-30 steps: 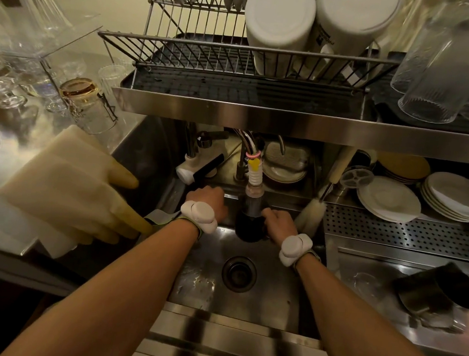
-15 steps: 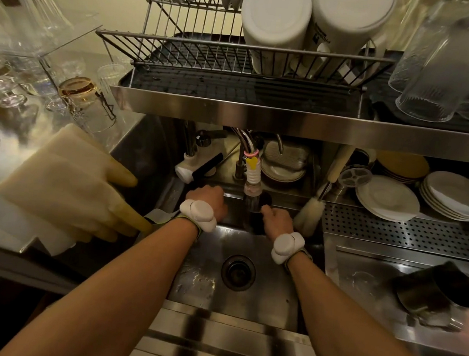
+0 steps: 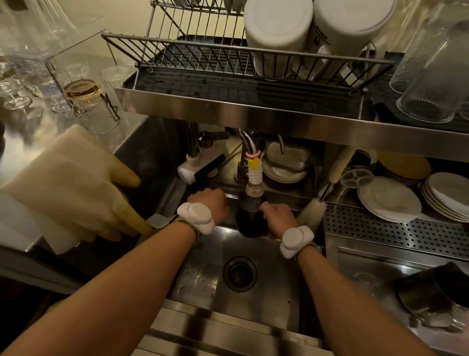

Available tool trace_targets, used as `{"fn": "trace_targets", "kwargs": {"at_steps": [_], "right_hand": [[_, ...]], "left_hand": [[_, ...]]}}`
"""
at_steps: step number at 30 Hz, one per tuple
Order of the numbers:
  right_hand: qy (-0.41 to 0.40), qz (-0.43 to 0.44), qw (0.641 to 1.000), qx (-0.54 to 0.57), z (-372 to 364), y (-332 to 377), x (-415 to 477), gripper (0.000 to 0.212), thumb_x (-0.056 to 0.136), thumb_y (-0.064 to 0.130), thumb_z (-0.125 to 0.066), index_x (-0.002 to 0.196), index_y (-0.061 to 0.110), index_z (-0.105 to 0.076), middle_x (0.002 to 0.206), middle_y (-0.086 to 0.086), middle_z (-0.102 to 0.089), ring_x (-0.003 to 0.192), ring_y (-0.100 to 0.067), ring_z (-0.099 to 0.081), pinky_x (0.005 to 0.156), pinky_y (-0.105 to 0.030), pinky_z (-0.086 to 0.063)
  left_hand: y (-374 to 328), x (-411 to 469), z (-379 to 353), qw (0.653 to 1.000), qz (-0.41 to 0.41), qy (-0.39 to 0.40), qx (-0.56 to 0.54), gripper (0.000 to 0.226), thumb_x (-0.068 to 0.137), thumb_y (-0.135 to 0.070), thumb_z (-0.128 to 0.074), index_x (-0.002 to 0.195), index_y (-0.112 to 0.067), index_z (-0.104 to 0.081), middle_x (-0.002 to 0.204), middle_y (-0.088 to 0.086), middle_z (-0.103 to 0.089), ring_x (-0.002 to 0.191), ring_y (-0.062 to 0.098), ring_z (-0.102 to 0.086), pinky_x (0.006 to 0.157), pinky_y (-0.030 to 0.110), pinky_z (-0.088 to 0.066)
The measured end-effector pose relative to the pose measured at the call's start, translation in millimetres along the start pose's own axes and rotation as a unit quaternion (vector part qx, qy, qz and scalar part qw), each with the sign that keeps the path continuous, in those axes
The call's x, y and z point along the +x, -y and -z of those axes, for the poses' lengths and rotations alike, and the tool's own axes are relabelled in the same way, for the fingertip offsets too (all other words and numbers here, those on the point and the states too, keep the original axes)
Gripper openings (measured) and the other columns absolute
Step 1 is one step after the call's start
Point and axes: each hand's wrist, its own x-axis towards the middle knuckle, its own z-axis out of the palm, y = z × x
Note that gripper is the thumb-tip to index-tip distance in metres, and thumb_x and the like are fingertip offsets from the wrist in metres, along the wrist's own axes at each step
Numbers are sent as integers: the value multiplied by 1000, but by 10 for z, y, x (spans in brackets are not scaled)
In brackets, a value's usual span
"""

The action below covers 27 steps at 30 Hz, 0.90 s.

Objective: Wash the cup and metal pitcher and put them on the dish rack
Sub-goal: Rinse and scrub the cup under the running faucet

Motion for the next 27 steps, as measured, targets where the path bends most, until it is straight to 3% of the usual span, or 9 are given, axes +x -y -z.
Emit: {"fn": "trace_targets", "kwargs": {"at_steps": [8, 16, 21, 27], "right_hand": [[-12, -1, 1000, 3, 24, 41, -16, 40, 92, 30, -46, 56, 12, -43, 64, -11, -46, 65, -23, -43, 66, -34, -32], [-30, 0, 1000, -2, -2, 44, -50, 44, 94, 27, -45, 53, 11, -42, 58, -7, -44, 57, -21, -40, 67, -34, -33], [-21, -5, 1000, 8, -7, 72, -54, 42, 92, 29, -47, 54, 11, -44, 62, -9, -47, 68, -24, -47, 68, -34, -35], [-27, -6, 999, 30, -10, 75, -81, 40, 93, 27, -46, 56, 11, -45, 66, -11, -47, 65, -23, -45, 67, -34, -34]], "left_hand": [[-1, -34, -10, 1000, -12, 1, -14, 32, 90, -37, -50, 109, -18, -67, 112, 10, -67, 100, 33, -65, 83, 39, -54], [45, -74, -15, 1000, -6, 6, -24, 33, 91, -37, -51, 113, -18, -65, 118, 12, -65, 105, 34, -63, 88, 42, -53], [48, -109, -22, 1000, -10, 7, -19, 30, 91, -34, -50, 108, -17, -68, 113, 10, -68, 100, 33, -65, 83, 39, -54], [49, -108, -28, 1000, -6, 13, -7, 32, 91, -36, -50, 110, -16, -67, 113, 10, -67, 99, 32, -65, 82, 38, -53]]}}
